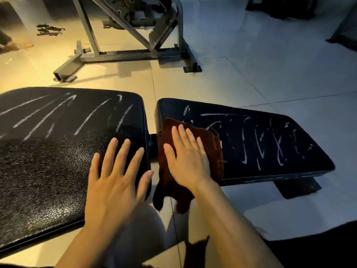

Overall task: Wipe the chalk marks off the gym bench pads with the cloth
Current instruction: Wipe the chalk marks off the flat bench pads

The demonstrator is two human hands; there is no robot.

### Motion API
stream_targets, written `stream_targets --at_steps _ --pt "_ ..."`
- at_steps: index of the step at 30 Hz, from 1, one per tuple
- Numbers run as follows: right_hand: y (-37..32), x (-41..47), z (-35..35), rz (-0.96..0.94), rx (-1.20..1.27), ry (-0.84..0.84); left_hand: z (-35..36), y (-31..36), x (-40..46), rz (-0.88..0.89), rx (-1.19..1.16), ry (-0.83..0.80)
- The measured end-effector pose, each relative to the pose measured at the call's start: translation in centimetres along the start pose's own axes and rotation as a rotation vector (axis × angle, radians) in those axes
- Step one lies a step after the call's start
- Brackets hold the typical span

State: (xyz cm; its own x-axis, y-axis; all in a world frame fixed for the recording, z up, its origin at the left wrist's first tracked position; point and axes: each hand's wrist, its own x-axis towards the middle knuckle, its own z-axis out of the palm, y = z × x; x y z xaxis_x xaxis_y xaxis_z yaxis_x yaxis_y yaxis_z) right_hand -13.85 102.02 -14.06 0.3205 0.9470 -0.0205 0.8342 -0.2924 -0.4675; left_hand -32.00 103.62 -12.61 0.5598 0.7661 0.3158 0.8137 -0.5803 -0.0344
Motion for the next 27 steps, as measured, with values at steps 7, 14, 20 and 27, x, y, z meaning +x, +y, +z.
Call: stream_targets --at_steps 7,14,20,27 --pt "10.0 -1.0 -2.2 0.266 -0.035 -0.058 0.3 0.8 0.1 -0.089 -0.024 0.077" --pt "10.1 -0.3 -3.0 0.363 -0.114 -0.02 0.1 1.6 0.6 -0.142 -0.019 0.204" --pt "-0.3 0.3 -0.9 -0.149 -0.145 -0.084 0.6 2.0 0.4 -0.16 0.017 0.287" --pt "0.8 -0.3 -1.3 -0.291 -0.068 -0.087 0.4 2.2 0.6 -0.187 0.012 0.269"
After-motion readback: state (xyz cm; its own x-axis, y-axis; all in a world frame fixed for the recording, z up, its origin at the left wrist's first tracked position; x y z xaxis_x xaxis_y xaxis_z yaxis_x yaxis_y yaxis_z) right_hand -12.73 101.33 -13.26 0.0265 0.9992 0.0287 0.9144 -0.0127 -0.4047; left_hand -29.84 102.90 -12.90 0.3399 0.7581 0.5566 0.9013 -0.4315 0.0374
